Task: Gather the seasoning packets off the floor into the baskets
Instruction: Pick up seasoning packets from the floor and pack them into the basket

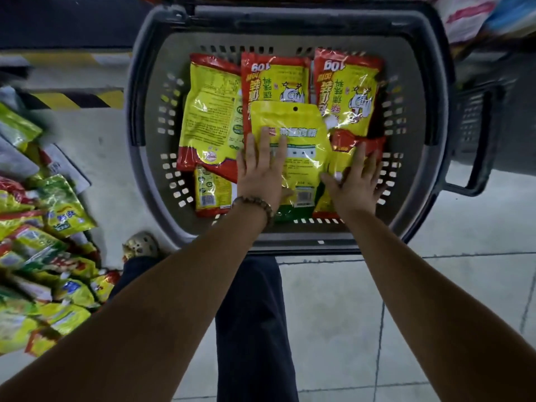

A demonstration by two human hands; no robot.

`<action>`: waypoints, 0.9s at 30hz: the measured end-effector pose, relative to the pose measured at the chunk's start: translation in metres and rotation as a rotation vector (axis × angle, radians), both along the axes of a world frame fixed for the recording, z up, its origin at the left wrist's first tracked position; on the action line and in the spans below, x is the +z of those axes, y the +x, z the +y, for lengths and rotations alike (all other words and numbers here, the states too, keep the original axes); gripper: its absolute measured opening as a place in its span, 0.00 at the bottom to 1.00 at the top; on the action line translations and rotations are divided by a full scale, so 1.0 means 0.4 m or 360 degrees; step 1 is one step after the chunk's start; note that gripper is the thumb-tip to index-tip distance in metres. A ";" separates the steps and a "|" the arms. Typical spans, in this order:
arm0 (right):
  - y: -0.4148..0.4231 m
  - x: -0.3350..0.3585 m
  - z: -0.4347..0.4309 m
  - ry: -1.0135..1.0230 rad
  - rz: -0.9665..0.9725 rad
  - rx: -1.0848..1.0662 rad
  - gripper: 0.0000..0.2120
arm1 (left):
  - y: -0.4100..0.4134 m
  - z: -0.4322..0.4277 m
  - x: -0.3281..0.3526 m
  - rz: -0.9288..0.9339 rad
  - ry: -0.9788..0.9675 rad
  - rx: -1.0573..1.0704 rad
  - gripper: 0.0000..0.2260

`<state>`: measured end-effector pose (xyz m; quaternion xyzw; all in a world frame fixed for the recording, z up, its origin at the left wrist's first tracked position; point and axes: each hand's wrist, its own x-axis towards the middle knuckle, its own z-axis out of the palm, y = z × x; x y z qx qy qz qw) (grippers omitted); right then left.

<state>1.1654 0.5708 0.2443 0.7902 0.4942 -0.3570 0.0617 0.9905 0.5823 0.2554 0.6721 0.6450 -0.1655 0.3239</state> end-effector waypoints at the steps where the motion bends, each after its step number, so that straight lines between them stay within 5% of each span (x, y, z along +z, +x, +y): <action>1: 0.017 -0.018 0.008 -0.0004 0.0071 -0.0052 0.44 | 0.010 0.009 -0.011 0.0023 -0.0016 -0.0052 0.50; 7: 0.097 -0.048 0.068 0.0016 0.0507 -0.0628 0.33 | 0.049 0.029 -0.027 0.0047 0.0099 -0.0181 0.34; 10: 0.114 -0.055 0.101 0.0053 0.0593 -0.0840 0.26 | 0.054 0.030 -0.020 0.0055 0.0052 -0.0184 0.36; 14: 0.107 -0.049 0.103 0.0218 0.0382 -0.0763 0.21 | 0.058 0.041 -0.013 0.0021 0.0016 -0.0141 0.32; 18: 0.066 -0.030 0.090 0.0536 0.0032 -0.0487 0.21 | 0.029 0.022 -0.026 0.0001 0.0097 -0.0163 0.40; 23: 0.046 -0.054 0.113 0.0342 0.0112 -0.0610 0.32 | 0.018 -0.027 -0.026 0.0003 0.0224 -0.0133 0.38; 27: 0.077 -0.073 0.179 0.0405 0.0218 -0.0610 0.22 | 0.022 0.000 -0.026 0.0067 0.0110 -0.0232 0.46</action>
